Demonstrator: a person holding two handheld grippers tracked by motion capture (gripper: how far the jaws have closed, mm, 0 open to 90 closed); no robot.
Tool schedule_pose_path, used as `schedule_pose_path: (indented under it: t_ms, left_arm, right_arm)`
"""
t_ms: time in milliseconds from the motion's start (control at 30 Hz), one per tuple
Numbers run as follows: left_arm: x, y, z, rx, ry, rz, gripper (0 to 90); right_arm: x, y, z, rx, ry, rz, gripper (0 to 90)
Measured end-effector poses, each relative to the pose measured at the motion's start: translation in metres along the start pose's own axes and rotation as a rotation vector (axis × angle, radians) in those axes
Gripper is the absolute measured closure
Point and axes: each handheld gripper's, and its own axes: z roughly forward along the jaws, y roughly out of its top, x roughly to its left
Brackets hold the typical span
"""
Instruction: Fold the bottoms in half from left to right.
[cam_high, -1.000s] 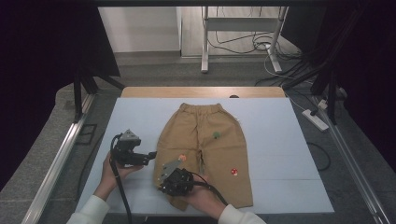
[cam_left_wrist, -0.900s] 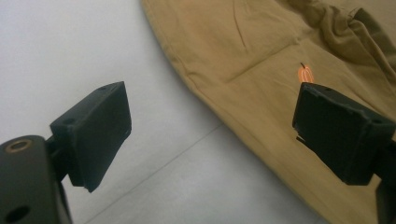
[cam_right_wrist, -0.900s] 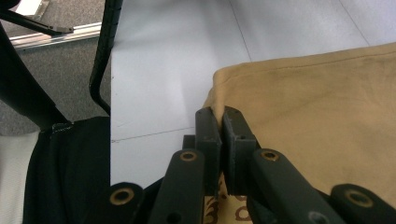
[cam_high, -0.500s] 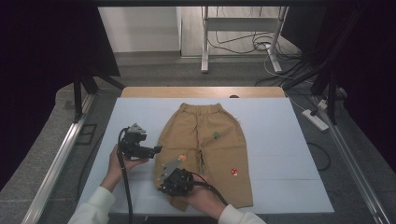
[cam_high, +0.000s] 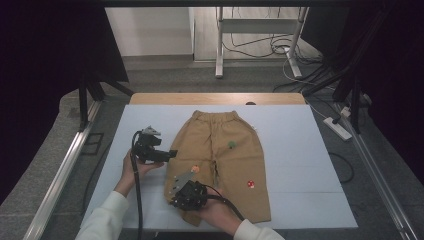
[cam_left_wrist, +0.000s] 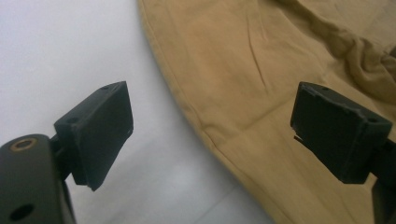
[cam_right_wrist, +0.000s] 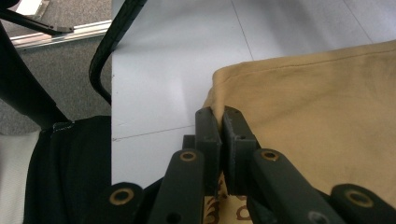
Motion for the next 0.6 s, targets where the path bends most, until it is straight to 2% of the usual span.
schedule_pose_path:
  t_ms: [333,600]
  left_arm:
    - [0.009,0.009,0.011,0.006,-0.006,-0.017,12.9]
    - [0.012,0.019,0.023,0.028,0.005,-0.013,13.0]
  right_arm:
    - [0.001,-0.001,0.001,0.000,0.001,0.004,85.8]
    - [0.001,-0.001,0.001,0.001,0.001,0.004,85.8]
